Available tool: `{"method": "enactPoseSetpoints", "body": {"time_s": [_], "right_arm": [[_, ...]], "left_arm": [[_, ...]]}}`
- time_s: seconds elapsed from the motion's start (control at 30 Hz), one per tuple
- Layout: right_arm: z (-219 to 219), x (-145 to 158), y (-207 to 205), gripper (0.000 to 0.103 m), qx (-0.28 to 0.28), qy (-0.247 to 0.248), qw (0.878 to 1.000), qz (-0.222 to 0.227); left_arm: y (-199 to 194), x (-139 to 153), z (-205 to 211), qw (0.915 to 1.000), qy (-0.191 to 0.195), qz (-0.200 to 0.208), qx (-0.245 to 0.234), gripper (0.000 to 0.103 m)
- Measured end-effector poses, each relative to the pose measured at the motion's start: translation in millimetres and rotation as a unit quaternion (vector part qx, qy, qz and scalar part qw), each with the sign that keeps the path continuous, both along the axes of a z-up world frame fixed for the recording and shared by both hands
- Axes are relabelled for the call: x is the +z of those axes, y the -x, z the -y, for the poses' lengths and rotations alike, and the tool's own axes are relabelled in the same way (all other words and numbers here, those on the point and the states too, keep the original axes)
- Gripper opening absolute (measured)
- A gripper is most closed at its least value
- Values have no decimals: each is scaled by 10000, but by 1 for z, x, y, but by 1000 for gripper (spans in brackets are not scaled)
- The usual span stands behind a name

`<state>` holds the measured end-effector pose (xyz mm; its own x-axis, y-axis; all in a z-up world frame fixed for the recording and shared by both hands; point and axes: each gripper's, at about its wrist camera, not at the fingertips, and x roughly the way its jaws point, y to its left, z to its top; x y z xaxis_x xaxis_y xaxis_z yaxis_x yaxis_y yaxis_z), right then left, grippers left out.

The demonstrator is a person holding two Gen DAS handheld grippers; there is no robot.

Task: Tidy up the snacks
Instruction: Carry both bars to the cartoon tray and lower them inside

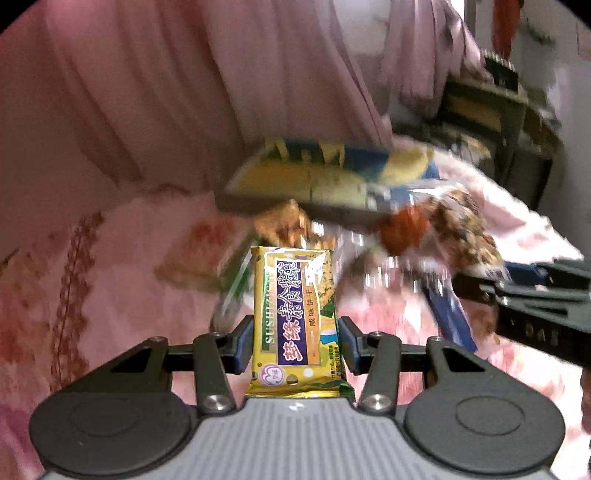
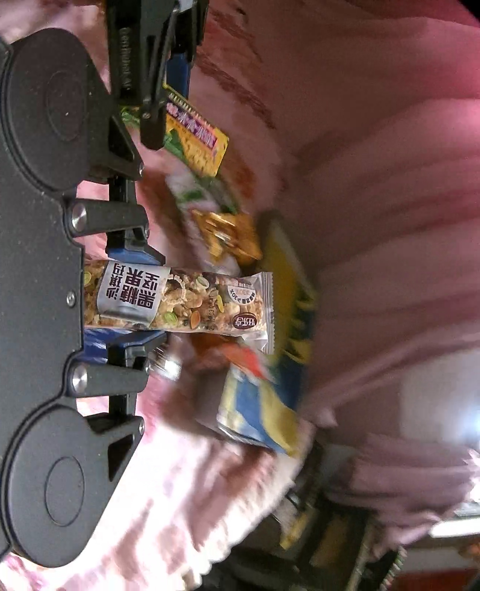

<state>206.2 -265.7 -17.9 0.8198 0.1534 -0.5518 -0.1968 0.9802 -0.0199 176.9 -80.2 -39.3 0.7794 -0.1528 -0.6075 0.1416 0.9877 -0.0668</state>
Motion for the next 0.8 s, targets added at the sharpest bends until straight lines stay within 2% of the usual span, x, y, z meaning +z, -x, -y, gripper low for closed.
{"method": "enactPoseSetpoints", "body": {"time_s": [0.13,0.27,0.37,0.53,0.7,0.8], "right_arm": [[9,12,-13,39,-356,-15,9961,807],[25,20,-35,39,-682,-41,9851,1578],[39,27,-61,39,-915,-40,9769,1931],[70,25,-114,39,-1227,-363,9704,2048],[94,7,-156,39,-1390,-794,9710,1777],[96,-8,-175,39,-1376,-855,9734,1621]], "left_arm": [[-34,22,2,9992,306,238,111,52],[-78,44,8,9969,612,454,190,52],[-115,54,18,9958,719,521,203,52],[-180,58,48,9957,696,606,-91,52],[-225,31,81,9967,637,413,-274,52],[-243,10,90,9969,715,199,-247,52]]}}
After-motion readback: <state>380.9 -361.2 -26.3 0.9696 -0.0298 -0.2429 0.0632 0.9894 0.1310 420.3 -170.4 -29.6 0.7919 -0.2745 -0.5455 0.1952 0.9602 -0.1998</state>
